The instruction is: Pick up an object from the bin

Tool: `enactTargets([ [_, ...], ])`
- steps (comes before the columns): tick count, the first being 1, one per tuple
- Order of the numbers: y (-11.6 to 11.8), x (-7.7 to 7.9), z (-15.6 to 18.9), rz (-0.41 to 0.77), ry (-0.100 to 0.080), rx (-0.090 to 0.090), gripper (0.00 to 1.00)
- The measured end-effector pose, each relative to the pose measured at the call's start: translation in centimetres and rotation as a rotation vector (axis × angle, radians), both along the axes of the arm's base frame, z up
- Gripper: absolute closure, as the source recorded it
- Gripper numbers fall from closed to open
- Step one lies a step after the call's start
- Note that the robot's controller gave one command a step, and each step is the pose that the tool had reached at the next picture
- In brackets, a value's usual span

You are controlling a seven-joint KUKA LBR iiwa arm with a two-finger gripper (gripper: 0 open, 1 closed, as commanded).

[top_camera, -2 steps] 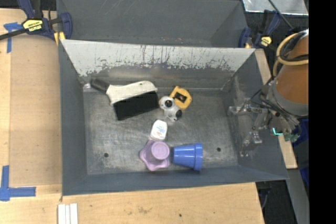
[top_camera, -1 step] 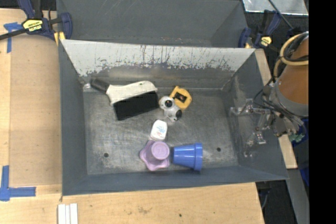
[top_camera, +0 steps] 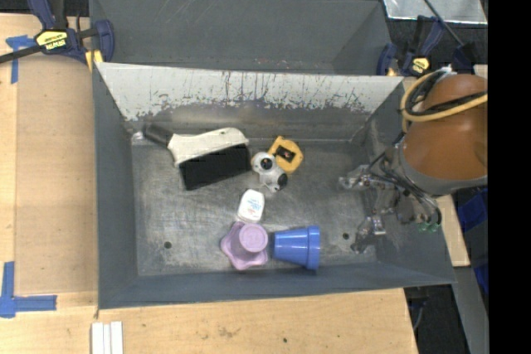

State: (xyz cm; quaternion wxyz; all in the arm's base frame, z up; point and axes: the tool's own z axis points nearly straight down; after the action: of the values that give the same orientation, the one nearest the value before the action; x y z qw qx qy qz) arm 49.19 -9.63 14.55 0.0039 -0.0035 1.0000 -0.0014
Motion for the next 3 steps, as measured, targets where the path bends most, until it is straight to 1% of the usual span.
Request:
enactTargets([
  [1, 3.0, -0.3, -1.6, -0.054, 0.009, 0.004, 0.00],
  [2, 3.3, -0.2, -1.5, 0.008, 0.006, 0.002, 0.00],
  [3, 4.4, -0.4, -4.4, 0.217, 0.005, 0.001, 0.00],
])
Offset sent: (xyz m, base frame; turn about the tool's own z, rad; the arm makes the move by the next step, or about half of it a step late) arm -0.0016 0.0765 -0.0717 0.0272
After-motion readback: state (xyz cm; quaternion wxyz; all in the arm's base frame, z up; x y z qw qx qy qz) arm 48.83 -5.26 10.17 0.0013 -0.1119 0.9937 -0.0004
